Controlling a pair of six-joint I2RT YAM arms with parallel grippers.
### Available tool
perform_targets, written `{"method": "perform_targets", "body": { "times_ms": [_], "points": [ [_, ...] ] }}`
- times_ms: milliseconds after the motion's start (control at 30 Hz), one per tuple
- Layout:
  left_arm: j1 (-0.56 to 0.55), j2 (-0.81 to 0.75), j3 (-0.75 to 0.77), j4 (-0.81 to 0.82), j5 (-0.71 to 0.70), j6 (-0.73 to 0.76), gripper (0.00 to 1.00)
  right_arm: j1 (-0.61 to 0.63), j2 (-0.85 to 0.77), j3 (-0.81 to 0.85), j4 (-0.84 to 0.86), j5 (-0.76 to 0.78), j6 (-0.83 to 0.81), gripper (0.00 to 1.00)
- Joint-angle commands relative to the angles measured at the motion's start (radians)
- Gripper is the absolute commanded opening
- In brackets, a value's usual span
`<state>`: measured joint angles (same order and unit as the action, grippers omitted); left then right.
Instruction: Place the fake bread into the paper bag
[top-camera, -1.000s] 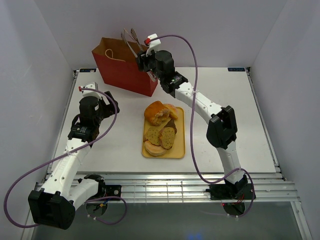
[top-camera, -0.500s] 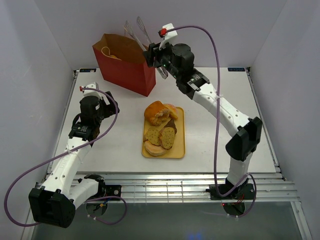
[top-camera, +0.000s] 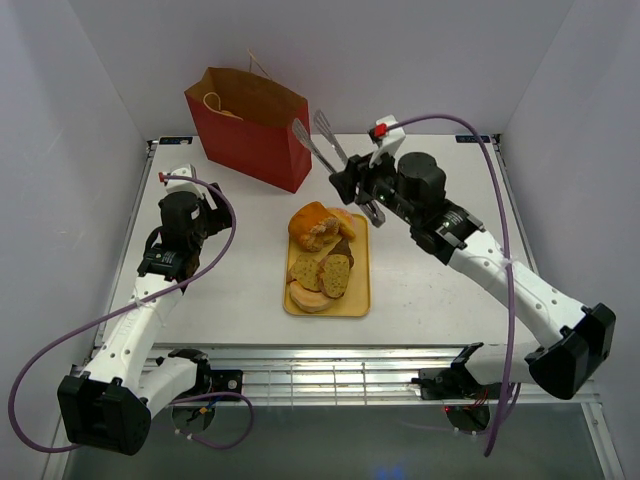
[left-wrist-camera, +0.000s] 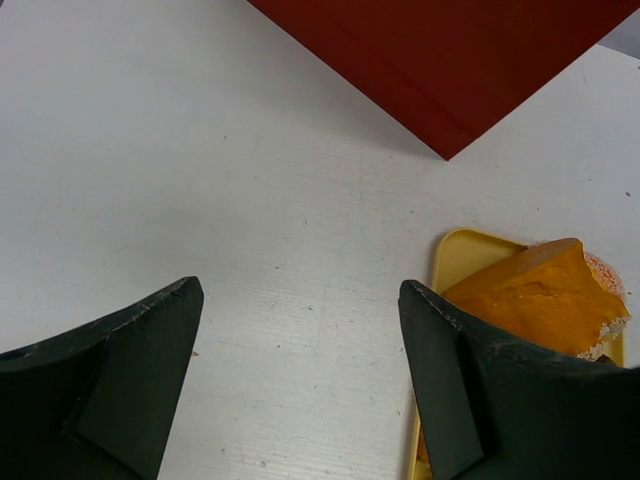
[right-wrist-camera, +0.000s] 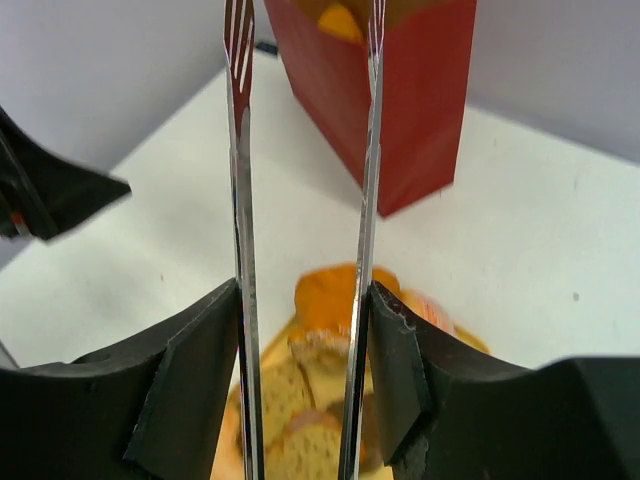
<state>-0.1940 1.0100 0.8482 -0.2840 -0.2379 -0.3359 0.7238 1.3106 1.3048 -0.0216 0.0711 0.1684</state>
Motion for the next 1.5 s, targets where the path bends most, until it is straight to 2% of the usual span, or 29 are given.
{"method": "perform_targets", "body": {
  "times_ms": [0,100,233,433,567,600,633,667,700,733,800,833,1467],
  "points": [
    [-0.005,-0.008,0.009,0.012,-0.006,0.012,0.89,-0.003,-0.103,-0.123,-0.027,-0.020,0.043,0.57],
    [-0.005,-0.007,0.006,0.013,-0.012,0.014,0.91,-0.003,-0.166,-0.232,-0.072,-0.042,0.049,0.57],
    [-0.005,-0.004,0.011,0.009,-0.024,0.014,0.98,-0.003,-0.217,-0.357,-0.107,-0.060,0.063,0.57],
    [-0.004,0.001,0.011,0.008,-0.031,0.014,0.98,-0.003,-0.241,-0.459,-0.132,-0.083,0.063,0.57],
    [-0.005,0.002,0.012,0.008,-0.024,0.014,0.98,-0.003,-0.238,-0.472,-0.143,-0.106,0.059,0.57],
    [-0.005,0.002,0.012,0.008,-0.023,0.015,0.94,-0.001,-0.234,-0.473,-0.146,-0.109,0.057,0.57],
    [-0.005,0.001,0.011,0.008,-0.008,0.017,0.83,-0.003,-0.231,-0.473,-0.149,-0.111,0.057,0.57],
    [-0.005,-0.001,0.012,0.009,-0.003,0.018,0.77,-0.003,-0.228,-0.473,-0.150,-0.114,0.057,0.57],
    [-0.005,-0.001,0.011,0.011,-0.001,0.018,0.76,-0.003,-0.225,-0.473,-0.149,-0.119,0.057,0.57],
    [-0.005,0.001,0.009,0.011,-0.006,0.018,0.76,-0.003,-0.223,-0.473,-0.149,-0.120,0.057,0.57],
    [-0.005,0.002,0.012,0.009,-0.015,0.018,0.88,-0.003,-0.217,-0.472,-0.147,-0.128,0.057,0.57],
    [-0.004,0.004,0.011,0.008,-0.017,0.018,0.89,-0.003,-0.215,-0.470,-0.147,-0.131,0.059,0.57],
    [-0.005,-0.005,0.015,0.006,0.000,0.012,0.90,0.016,-0.143,-0.441,-0.158,-0.116,0.069,0.57]
  ]
}}
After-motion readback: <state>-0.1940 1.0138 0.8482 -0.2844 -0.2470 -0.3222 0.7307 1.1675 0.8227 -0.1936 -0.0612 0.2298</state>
